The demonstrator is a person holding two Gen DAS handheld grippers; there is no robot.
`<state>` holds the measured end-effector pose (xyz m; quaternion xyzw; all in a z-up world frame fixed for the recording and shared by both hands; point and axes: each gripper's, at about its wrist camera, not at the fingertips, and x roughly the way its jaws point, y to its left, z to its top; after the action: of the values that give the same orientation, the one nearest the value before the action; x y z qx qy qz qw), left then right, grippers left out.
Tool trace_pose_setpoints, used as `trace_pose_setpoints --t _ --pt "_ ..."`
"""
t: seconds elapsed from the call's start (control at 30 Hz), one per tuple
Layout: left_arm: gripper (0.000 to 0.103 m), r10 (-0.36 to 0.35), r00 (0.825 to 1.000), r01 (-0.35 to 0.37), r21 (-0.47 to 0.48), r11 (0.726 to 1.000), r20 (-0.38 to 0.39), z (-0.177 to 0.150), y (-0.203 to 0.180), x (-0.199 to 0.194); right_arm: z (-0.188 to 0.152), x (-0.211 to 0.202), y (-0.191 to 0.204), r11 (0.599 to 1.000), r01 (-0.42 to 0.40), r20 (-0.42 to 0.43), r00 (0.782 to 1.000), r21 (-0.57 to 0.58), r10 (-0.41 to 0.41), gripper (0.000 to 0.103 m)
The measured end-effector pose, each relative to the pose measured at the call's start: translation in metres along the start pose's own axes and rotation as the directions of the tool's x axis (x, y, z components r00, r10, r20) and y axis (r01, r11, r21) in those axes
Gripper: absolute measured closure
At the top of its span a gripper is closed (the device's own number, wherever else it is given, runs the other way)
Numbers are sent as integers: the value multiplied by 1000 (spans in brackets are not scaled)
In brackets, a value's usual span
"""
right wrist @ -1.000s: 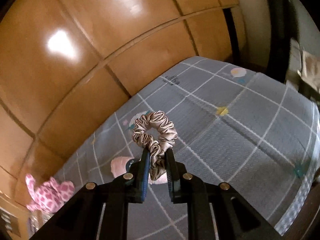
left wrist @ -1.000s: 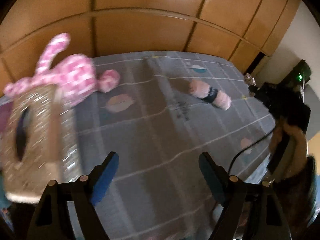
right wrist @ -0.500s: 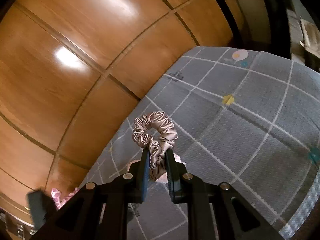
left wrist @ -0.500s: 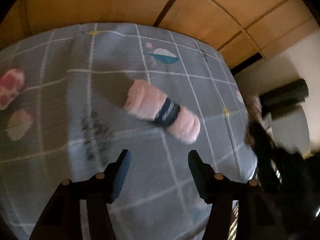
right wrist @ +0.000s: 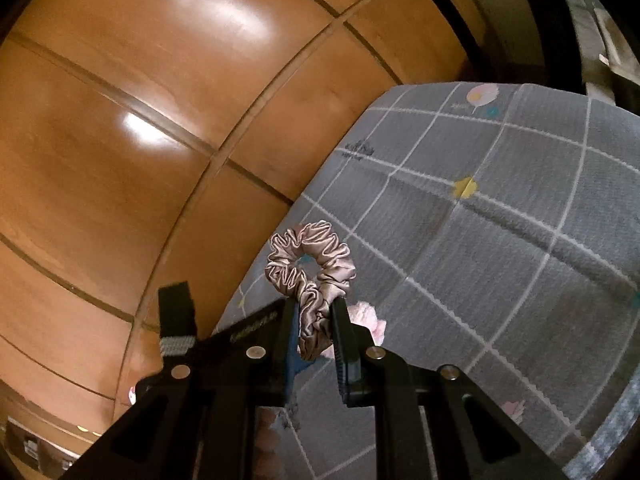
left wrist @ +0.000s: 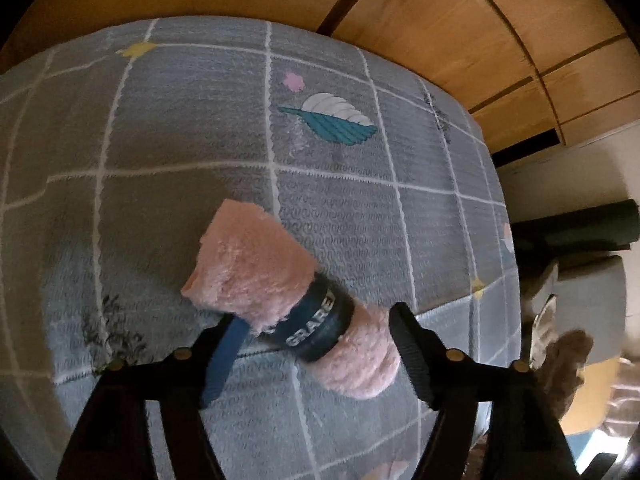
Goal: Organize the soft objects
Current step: 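Lift the pink towel roll with the left gripper and carry it to the tray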
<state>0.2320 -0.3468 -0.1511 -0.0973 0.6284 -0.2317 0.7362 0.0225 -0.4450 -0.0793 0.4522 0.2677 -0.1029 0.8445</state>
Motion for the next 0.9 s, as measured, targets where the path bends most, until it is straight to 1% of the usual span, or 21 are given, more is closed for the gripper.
trace_pose_setpoints --t 0.07,0.13,0.17,0.2,0.23,0.3,0.33,0.43,0.47,0.5,0.57,0.6,0.67,0.7,0.77,0.83,0.9 --pt "26 12 1000 -12 4 1000 -4 4 -2 5 -1 2 1 1000 3 -9 1000 -2 -3 88" --pt "28 30 1000 -30 6 1000 -5 5 -4 9 -1 2 1 1000 13 -7 1000 -4 -13 88" --pt "46 42 999 -42 11 999 -6 6 -6 11 -2 1 1 1000 18 -3 1000 -2 -18 88" --pt "52 54 999 -54 19 998 1 5 -8 11 -2 1 0 1000 23 -1 1000 -1 -23 88" --pt "53 65 998 -65 30 997 16 4 -8 9 -3 1 -1 1000 29 -2 1000 0 -29 88" --pt "57 49 999 -51 68 996 21 1 -6 4 -3 4 -1 999 35 -10 999 1 -35 88" --pt "57 44 999 -46 79 996 29 -1 -3 -1 -4 5 -1 999 39 -14 999 -2 -39 88" --pt "57 43 995 -56 148 987 89 -8 6 -25 -5 10 1 999 49 -25 998 -17 -50 88" --pt "57 33 993 -53 181 982 113 -11 10 -37 -5 11 1 998 54 -30 998 -20 -54 88" --pt "57 23 992 -47 198 979 121 -13 13 -45 -5 13 0 998 55 -37 998 -20 -56 88" --pt "57 0 991 -31 229 973 133 -21 25 -65 -7 20 1 997 65 -76 995 -31 -68 88" --pt "57 8 991 -40 237 971 136 -25 30 -72 -9 25 1 997 66 -100 993 -36 -70 88" --pt "57 33 990 -68 255 964 136 -39 46 -87 -13 35 6 995 69 -156 985 -70 -79 88" --pt "57 44 990 -77 259 963 133 -45 50 -89 -17 43 11 992 78 -193 976 -103 -97 88" --pt "57 78 990 -107 269 957 115 -60 65 -98 -24 54 20 982 79 -241 963 -169 -119 88" --pt "57 113 990 -132 280 951 83 -75 83 -102 -33 63 31 963 95 -269 949 -252 -164 88" --pt "57 141 988 -151 284 947 55 -88 96 -100 -43 72 43 930 116 -284 933 -348 -223 88"
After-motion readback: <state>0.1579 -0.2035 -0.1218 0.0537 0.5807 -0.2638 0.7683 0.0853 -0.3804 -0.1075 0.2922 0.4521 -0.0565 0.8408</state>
